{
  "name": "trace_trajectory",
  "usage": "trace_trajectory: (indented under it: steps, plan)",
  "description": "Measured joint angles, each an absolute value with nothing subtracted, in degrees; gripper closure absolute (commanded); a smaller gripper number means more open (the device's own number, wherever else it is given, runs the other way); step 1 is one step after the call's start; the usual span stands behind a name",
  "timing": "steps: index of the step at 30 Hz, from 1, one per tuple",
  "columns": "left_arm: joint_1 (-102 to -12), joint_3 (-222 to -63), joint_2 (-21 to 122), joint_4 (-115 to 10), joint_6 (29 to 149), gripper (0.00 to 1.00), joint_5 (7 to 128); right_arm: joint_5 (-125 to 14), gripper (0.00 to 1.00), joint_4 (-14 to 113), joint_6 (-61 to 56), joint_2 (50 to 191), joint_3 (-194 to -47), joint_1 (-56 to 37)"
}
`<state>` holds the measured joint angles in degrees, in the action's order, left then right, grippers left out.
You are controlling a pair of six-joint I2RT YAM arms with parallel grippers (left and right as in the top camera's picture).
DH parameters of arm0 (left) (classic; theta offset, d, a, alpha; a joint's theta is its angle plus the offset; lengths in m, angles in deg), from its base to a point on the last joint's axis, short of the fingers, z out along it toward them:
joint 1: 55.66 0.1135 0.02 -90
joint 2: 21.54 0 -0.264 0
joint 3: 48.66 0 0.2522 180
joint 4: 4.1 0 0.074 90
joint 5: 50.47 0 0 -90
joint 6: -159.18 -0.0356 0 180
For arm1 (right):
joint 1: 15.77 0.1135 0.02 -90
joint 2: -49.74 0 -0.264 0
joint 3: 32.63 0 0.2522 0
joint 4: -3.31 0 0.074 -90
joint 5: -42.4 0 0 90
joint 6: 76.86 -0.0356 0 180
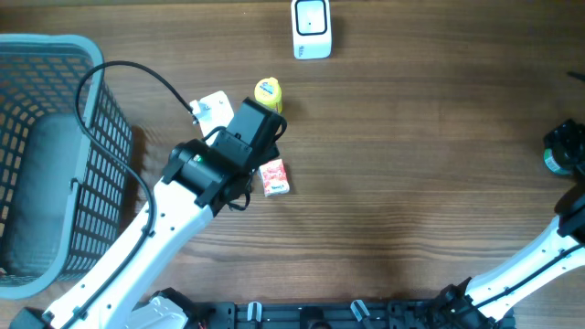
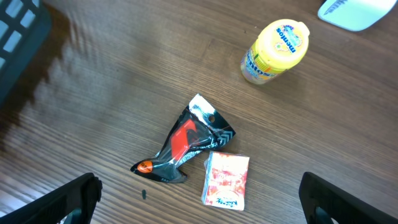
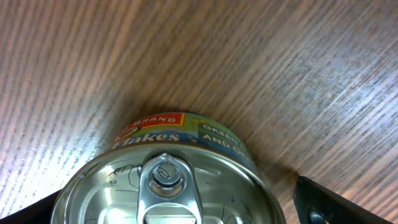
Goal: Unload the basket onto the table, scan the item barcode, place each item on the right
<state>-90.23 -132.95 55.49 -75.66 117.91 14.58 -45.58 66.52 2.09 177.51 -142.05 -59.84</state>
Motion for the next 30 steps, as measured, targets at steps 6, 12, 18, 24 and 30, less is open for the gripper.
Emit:
trace_trajectory:
  steps: [6,12,18,24,30]
  plan:
    - [-90.23,-132.88,44.10,-76.25,115.77,0.00,10.58,-49.69,0.00,68.33,2.51,165.92,-141.22,-56.15]
    - [-90.23,-132.88,26.20,-82.74,115.31,0.00,4.09,-49.36,0.00,73.84,3.75,146.89,-141.56,-36.65]
    - [-90.23,-132.88,15.43,-92.99,115.05,0.00,2.05,-62.84,0.00,86.06,15.23,147.32,-141.26,-10.69]
    - [-90.23,-132.86,15.25,-94.26,114.91,0.00,2.01,-63.02,0.01,92.90,-0.25,150.71,-139.93,4.09]
    - [-90.23,-132.86,15.25,-96.03,114.91,0.00,2.10,-66.06,0.00,85.88,-28.18,150.80,-139.79,9.97]
